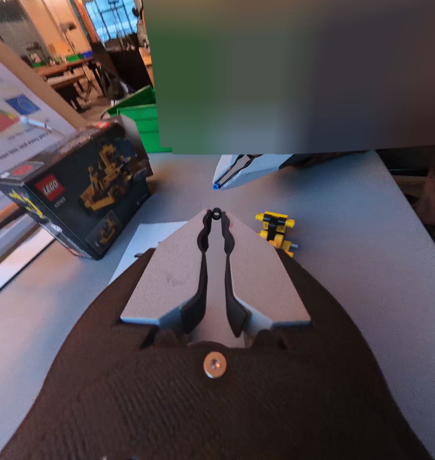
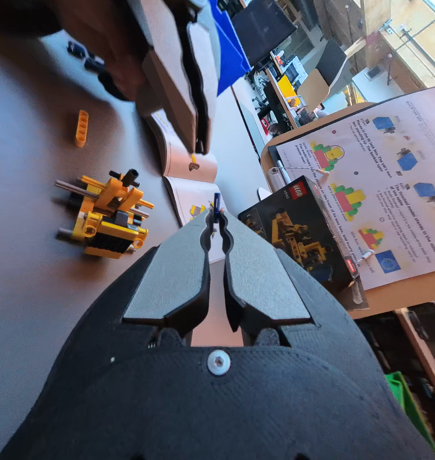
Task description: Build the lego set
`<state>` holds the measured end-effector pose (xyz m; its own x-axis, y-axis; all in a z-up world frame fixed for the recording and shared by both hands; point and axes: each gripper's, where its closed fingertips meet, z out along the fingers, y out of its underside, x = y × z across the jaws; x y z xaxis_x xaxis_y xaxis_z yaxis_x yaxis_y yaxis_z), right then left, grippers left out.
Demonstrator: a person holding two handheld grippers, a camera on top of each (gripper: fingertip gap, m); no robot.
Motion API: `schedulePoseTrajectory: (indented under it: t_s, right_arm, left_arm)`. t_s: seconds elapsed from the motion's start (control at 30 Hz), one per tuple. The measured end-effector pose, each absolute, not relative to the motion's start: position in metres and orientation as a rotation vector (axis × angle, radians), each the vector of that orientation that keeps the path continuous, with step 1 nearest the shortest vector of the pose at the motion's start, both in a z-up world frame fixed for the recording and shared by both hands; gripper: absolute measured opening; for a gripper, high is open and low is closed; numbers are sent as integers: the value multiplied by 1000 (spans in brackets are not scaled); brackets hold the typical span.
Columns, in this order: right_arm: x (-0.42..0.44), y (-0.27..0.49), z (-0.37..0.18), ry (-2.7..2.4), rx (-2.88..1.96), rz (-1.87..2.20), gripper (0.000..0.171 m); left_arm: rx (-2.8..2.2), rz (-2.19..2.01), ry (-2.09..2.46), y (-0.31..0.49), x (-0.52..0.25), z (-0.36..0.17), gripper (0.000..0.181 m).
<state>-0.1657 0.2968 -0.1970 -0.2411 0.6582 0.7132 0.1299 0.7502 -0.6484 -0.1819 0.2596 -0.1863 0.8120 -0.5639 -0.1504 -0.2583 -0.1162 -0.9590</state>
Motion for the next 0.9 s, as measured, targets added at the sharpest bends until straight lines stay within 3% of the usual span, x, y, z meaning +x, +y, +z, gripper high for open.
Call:
schedulePoseTrajectory:
  t_s: [0.37,0.5,0.67,0.9]
  right_arm:
    - [-131,240,-202,-2052,-526,935,0]
    - [-97,227,-216,-2294,-787,1002,0]
    - [-47,212,-271,-2585,-1055,713,0]
    - [-46,208,-275,-2546,-1146,661,8]
  left_arm:
    - [-1718,-376,786,241,-150,-197,5]
    - [-1727,-363,922,224,-139,-210,4]
    - [-1697,-376,981,214,-120,-209,4]
    - [-1731,-401,1001,210,-118,-221,5]
